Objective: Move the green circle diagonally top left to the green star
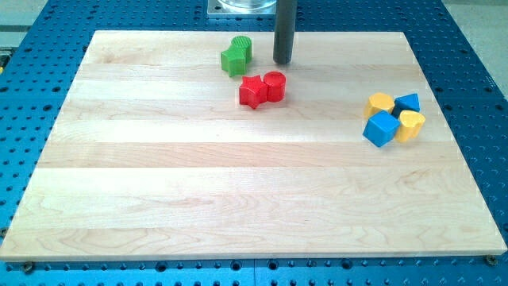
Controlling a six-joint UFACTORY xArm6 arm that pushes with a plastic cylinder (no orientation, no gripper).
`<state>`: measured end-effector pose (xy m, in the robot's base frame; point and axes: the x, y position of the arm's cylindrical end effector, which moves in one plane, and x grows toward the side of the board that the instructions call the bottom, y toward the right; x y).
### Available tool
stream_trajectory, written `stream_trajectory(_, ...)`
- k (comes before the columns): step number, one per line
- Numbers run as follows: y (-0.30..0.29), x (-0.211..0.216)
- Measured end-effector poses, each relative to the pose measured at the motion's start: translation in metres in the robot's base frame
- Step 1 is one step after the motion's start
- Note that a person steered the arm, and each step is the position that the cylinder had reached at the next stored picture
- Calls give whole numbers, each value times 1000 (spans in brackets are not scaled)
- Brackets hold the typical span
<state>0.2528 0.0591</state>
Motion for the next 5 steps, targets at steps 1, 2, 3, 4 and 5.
stream_trajectory(1,-19,-25)
stream_trajectory(2,-62,-25)
stream_trajectory(3,-94,-25)
stream_trajectory(4,-107,-23)
stream_trajectory(5,-102,-21)
